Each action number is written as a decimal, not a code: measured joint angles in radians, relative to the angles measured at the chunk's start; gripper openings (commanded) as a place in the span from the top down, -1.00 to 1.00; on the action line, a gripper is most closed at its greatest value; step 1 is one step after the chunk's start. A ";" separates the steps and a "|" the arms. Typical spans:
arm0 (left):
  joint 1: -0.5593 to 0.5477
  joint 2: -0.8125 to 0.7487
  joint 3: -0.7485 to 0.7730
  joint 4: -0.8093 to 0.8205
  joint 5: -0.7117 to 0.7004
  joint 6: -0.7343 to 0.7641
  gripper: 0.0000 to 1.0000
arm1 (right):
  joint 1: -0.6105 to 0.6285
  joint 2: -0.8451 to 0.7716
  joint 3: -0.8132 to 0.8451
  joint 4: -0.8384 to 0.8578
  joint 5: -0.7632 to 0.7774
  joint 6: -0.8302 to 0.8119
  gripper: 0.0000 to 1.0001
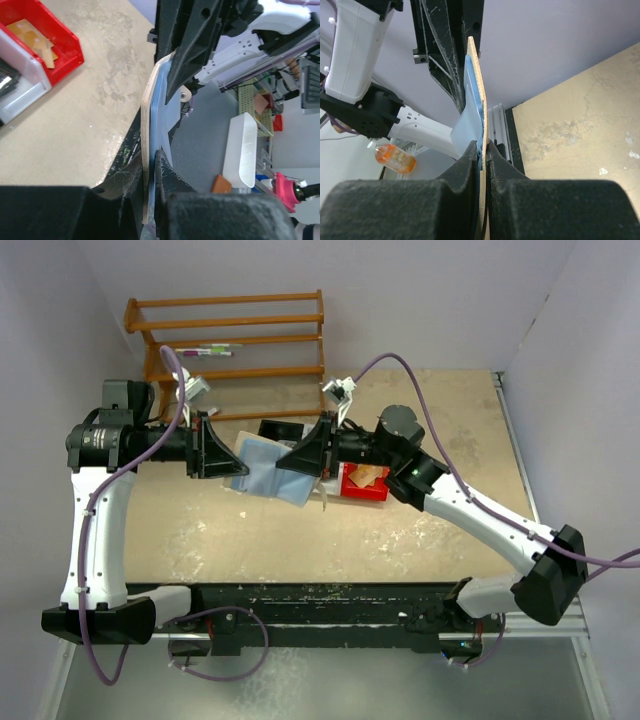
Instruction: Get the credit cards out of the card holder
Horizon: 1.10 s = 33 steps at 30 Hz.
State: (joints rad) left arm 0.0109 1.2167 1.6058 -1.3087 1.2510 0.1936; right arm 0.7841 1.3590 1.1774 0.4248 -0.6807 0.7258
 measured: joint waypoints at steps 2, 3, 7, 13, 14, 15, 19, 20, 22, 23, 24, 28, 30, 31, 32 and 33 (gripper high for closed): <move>0.000 0.000 0.000 -0.003 0.032 0.000 0.97 | -0.001 -0.008 -0.009 0.015 -0.011 0.002 0.80; 0.000 0.000 0.000 -0.007 0.053 0.000 1.00 | -0.004 -0.012 -0.014 0.029 -0.019 0.005 0.58; -0.001 0.000 0.000 -0.009 0.084 0.000 1.00 | -0.031 -0.031 -0.031 0.064 -0.057 0.028 -0.48; -0.001 -0.001 0.000 -0.002 0.021 0.000 1.00 | -0.146 -0.114 -0.038 0.016 -0.039 0.007 -0.78; -0.001 -0.002 0.000 0.007 -0.017 0.001 1.00 | -0.158 -0.134 -0.027 -0.024 -0.006 -0.022 -0.78; -0.001 -0.003 0.000 0.013 -0.042 0.000 1.00 | -0.161 -0.145 -0.016 -0.045 0.016 -0.041 -0.79; -0.001 -0.025 0.000 0.065 -0.218 0.000 1.00 | -0.143 -0.164 0.042 -0.098 0.113 -0.112 -0.77; -0.001 -0.035 0.000 0.082 -0.270 0.001 1.00 | -0.132 -0.164 0.045 -0.100 0.135 -0.124 -0.73; -0.001 -0.055 0.000 0.110 -0.361 0.004 1.00 | -0.098 -0.159 0.046 -0.108 0.177 -0.146 -0.69; -0.001 -0.064 0.000 0.122 -0.405 0.008 1.00 | -0.070 -0.152 0.047 -0.117 0.203 -0.159 -0.67; -0.001 -0.074 0.000 0.135 -0.453 0.011 1.00 | -0.043 -0.140 0.051 -0.125 0.225 -0.172 -0.65; -0.001 -0.093 0.000 0.166 -0.589 0.035 1.00 | 0.058 -0.070 0.092 -0.156 0.304 -0.215 -0.69; -0.001 -0.094 -0.003 0.171 -0.618 0.041 1.00 | 0.099 -0.031 0.126 -0.188 0.376 -0.232 -0.84; -0.001 -0.095 -0.008 0.172 -0.624 0.045 1.00 | 0.120 -0.006 0.151 -0.210 0.427 -0.241 -0.88; -0.001 -0.097 -0.014 0.172 -0.627 0.051 1.00 | 0.137 0.017 0.176 -0.231 0.476 -0.249 -0.90; -0.001 -0.097 -0.019 0.171 -0.627 0.053 1.00 | 0.159 0.043 0.211 -0.259 0.536 -0.262 -0.92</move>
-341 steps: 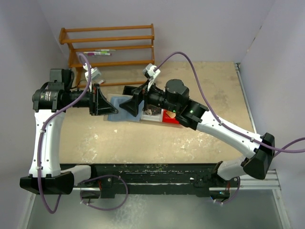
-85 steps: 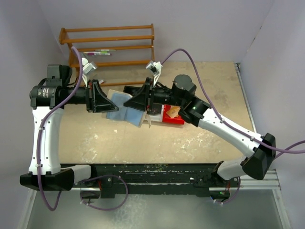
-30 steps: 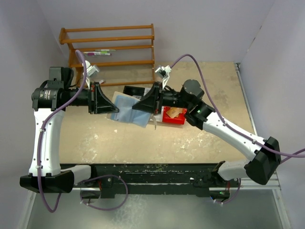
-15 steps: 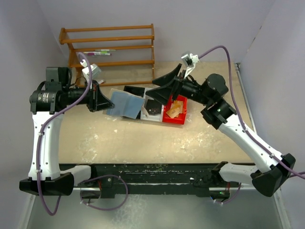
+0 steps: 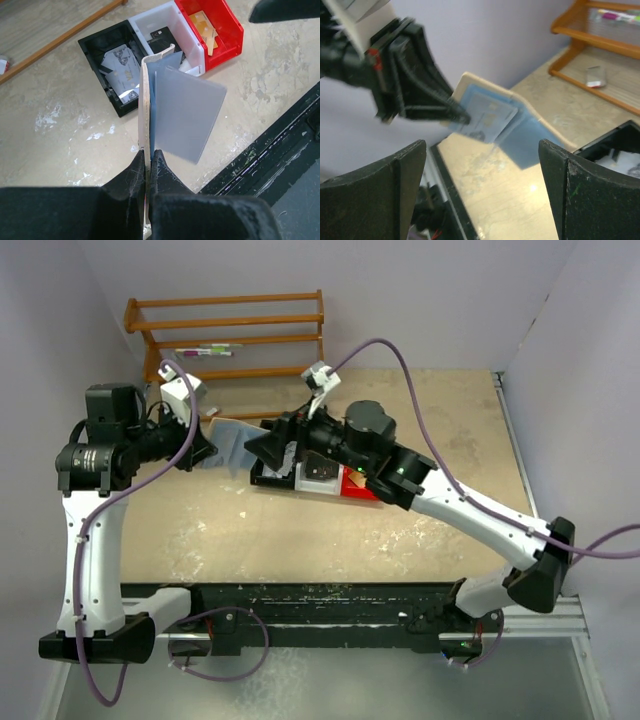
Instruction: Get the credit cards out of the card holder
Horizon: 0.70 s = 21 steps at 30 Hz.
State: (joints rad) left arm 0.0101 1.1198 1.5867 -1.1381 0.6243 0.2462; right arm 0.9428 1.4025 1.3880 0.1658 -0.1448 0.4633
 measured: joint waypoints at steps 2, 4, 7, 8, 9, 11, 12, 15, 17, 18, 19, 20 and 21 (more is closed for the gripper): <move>0.000 0.000 -0.009 -0.002 0.008 0.001 1.00 | 0.034 0.053 0.071 -0.045 0.101 -0.024 -0.92; 0.000 0.000 -0.013 -0.005 0.023 0.000 1.00 | 0.064 0.102 0.134 -0.072 0.184 -0.048 -0.90; 0.000 0.000 -0.013 -0.008 0.049 0.000 1.00 | 0.094 0.147 0.181 -0.101 0.285 -0.078 -0.83; 0.000 0.000 -0.012 -0.009 0.057 0.000 1.00 | 0.099 0.149 0.182 -0.110 0.298 -0.083 -0.80; 0.000 0.000 -0.012 -0.010 0.065 0.000 1.00 | 0.103 0.149 0.181 -0.129 0.312 -0.084 -0.73; 0.000 0.000 -0.011 -0.019 0.094 0.000 1.00 | 0.098 0.134 0.164 -0.150 0.319 -0.082 -0.60; 0.000 0.000 -0.010 -0.026 0.113 0.000 1.00 | 0.091 0.115 0.146 -0.158 0.313 -0.078 -0.56; 0.000 0.001 -0.008 -0.037 0.185 -0.011 1.00 | 0.045 0.024 0.060 -0.159 0.235 -0.044 -0.38; 0.000 0.006 -0.008 -0.038 0.251 -0.032 1.00 | -0.006 -0.061 -0.019 -0.117 0.106 0.004 -0.30; 0.000 0.012 -0.008 -0.038 0.295 -0.048 1.00 | -0.031 -0.099 -0.059 -0.074 0.035 0.037 -0.23; 0.000 0.022 -0.008 -0.038 0.342 -0.065 1.00 | -0.056 -0.139 -0.101 -0.022 -0.046 0.082 -0.20; 0.000 0.034 -0.008 -0.037 0.389 -0.082 1.00 | -0.071 -0.163 -0.127 0.023 -0.111 0.119 -0.18; 0.000 0.049 -0.008 -0.037 0.443 -0.101 1.00 | -0.076 -0.174 -0.142 0.059 -0.155 0.149 -0.14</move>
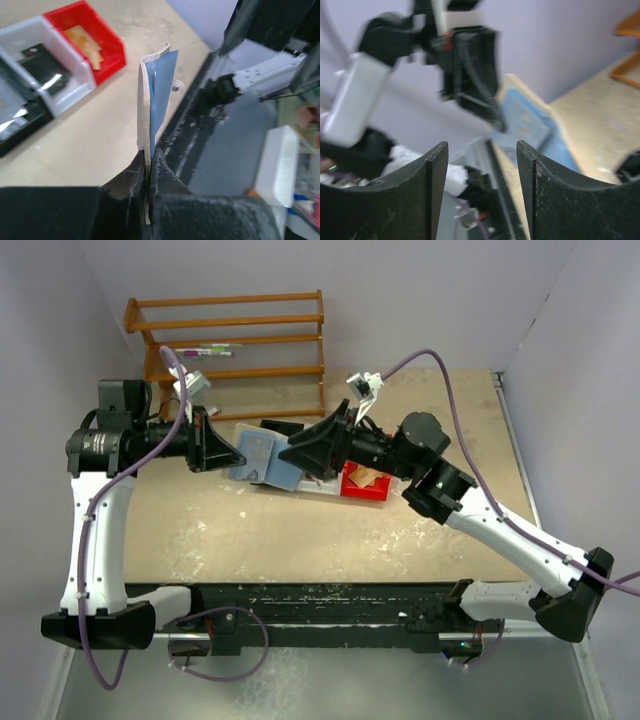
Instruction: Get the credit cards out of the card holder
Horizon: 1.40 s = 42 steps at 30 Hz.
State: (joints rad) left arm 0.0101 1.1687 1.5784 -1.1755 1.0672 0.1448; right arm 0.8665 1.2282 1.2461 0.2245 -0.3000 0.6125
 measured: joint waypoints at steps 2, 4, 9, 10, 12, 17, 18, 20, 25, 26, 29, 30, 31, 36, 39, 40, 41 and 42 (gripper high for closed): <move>0.000 0.029 0.000 0.003 0.079 -0.032 1.00 | -0.002 -0.006 -0.029 0.090 -0.110 0.068 -0.10; 0.000 0.053 -0.003 0.009 0.146 -0.066 1.00 | -0.001 0.004 -0.065 0.171 -0.196 0.136 -0.05; 0.000 0.063 -0.006 0.010 0.259 -0.114 1.00 | -0.004 0.062 -0.116 0.230 -0.283 0.227 -0.01; 0.000 0.062 -0.006 0.010 0.278 -0.119 1.00 | -0.005 0.074 -0.120 0.232 -0.294 0.238 0.01; 0.000 0.062 -0.006 0.011 0.298 -0.127 1.00 | -0.009 0.087 -0.124 0.237 -0.304 0.253 0.03; 0.001 0.062 -0.006 0.016 0.330 -0.134 1.00 | -0.021 0.085 -0.124 0.249 -0.327 0.270 0.06; 0.001 0.062 -0.006 0.017 0.335 -0.134 1.00 | -0.024 0.084 -0.124 0.251 -0.329 0.270 0.06; 0.001 0.062 -0.006 0.018 0.339 -0.134 1.00 | -0.030 0.081 -0.124 0.248 -0.332 0.270 0.07; 0.001 0.062 -0.006 0.022 0.351 -0.135 1.00 | -0.047 0.060 -0.124 0.214 -0.327 0.253 0.08; 0.001 0.061 -0.006 0.022 0.354 -0.135 1.00 | -0.052 0.055 -0.124 0.208 -0.326 0.248 0.09; 0.001 0.061 -0.006 0.023 0.358 -0.136 1.00 | -0.058 0.052 -0.123 0.194 -0.323 0.238 0.09; 0.001 0.061 -0.006 0.023 0.358 -0.136 1.00 | -0.060 0.053 -0.122 0.190 -0.323 0.235 0.10; 0.001 0.061 -0.006 0.023 0.358 -0.137 1.00 | -0.061 0.055 -0.121 0.188 -0.325 0.234 0.13; 0.001 0.059 -0.006 0.023 0.360 -0.138 1.00 | -0.061 0.089 -0.112 0.235 -0.358 0.260 0.33; 0.001 0.058 -0.006 0.023 0.362 -0.138 1.00 | -0.061 0.122 -0.111 0.298 -0.386 0.302 0.50; 0.001 0.058 -0.006 0.023 0.363 -0.138 1.00 | -0.061 0.131 -0.111 0.321 -0.399 0.318 0.57; 0.001 0.058 -0.006 0.023 0.365 -0.138 1.00 | -0.062 0.142 -0.111 0.351 -0.408 0.336 0.66; 0.001 0.058 -0.007 0.023 0.365 -0.138 1.00 | -0.062 0.148 -0.111 0.369 -0.415 0.349 0.75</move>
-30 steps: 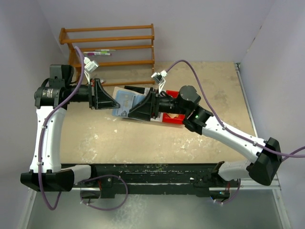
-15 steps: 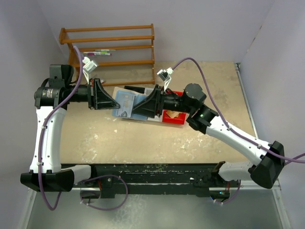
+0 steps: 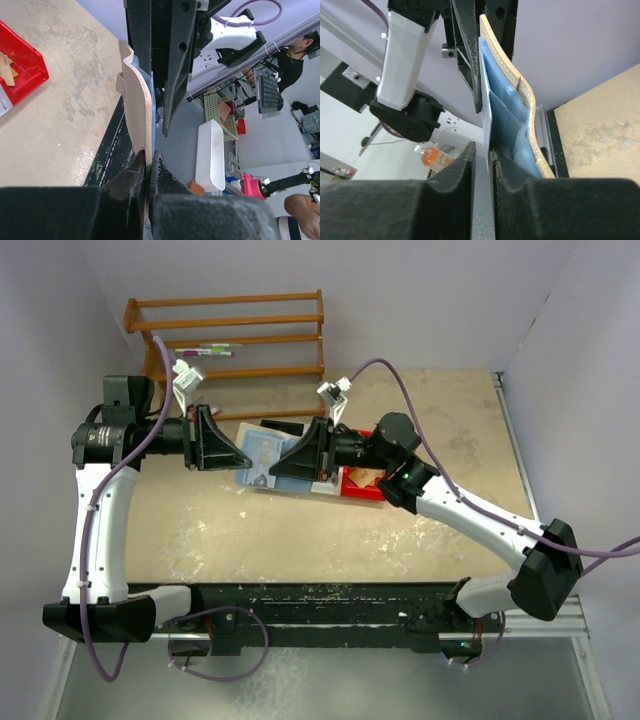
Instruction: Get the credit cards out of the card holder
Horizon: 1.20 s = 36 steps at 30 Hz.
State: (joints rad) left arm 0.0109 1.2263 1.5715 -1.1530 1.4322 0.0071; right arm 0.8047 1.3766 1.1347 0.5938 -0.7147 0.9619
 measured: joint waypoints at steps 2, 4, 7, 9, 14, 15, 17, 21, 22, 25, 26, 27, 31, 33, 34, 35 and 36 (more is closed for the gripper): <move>0.000 0.000 0.000 0.000 0.007 0.000 1.00 | -0.003 0.011 0.000 0.044 -0.019 0.032 0.91; 0.000 -0.002 0.000 0.000 0.021 -0.006 1.00 | -0.009 0.019 -0.002 0.084 -0.041 0.066 0.94; -0.001 -0.006 0.000 0.000 0.036 -0.007 1.00 | -0.017 0.024 -0.017 0.143 -0.060 0.110 0.86; -0.003 -0.007 0.000 0.000 0.039 -0.007 1.00 | -0.023 0.025 -0.032 0.183 -0.072 0.139 0.85; -0.003 -0.007 0.000 -0.001 0.046 -0.007 1.00 | -0.048 0.025 -0.058 0.268 -0.103 0.196 0.82; -0.003 -0.007 0.000 -0.001 0.047 -0.008 1.00 | -0.049 0.025 -0.060 0.278 -0.108 0.203 0.82; -0.003 -0.007 0.000 -0.001 0.050 -0.008 1.00 | -0.051 0.025 -0.062 0.293 -0.115 0.214 0.83; -0.003 -0.007 0.000 0.000 0.054 -0.014 1.00 | -0.053 0.025 -0.062 0.303 -0.117 0.225 0.64; -0.003 -0.007 0.000 0.000 0.054 -0.014 1.00 | -0.053 0.025 -0.062 0.303 -0.117 0.227 0.63; -0.003 -0.007 0.000 0.000 0.053 -0.014 1.00 | -0.053 0.025 -0.062 0.303 -0.118 0.226 0.62; -0.003 -0.007 0.000 0.000 0.053 -0.014 1.00 | -0.053 0.025 -0.062 0.303 -0.117 0.226 0.69; -0.003 -0.007 0.000 0.000 0.053 -0.014 1.00 | -0.053 0.025 -0.062 0.303 -0.116 0.226 0.75; -0.003 -0.007 0.000 0.000 0.052 -0.014 1.00 | -0.052 0.026 -0.062 0.291 -0.092 0.223 0.97; -0.003 -0.007 0.000 0.000 0.049 -0.014 1.00 | -0.053 0.029 -0.062 0.286 -0.087 0.224 1.00; -0.003 -0.007 0.000 0.000 0.047 -0.014 1.00 | -0.053 0.031 -0.067 0.293 -0.086 0.229 1.00; -0.003 -0.007 0.000 0.000 0.045 -0.014 1.00 | -0.053 0.031 -0.074 0.301 -0.084 0.233 1.00; -0.003 -0.007 0.000 -0.002 0.041 -0.014 1.00 | -0.053 0.031 -0.084 0.308 -0.083 0.237 1.00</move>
State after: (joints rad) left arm 0.0078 1.2190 1.5715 -1.1545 1.4734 -0.0071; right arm 0.7521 1.4071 1.0508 0.9016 -0.7975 1.1992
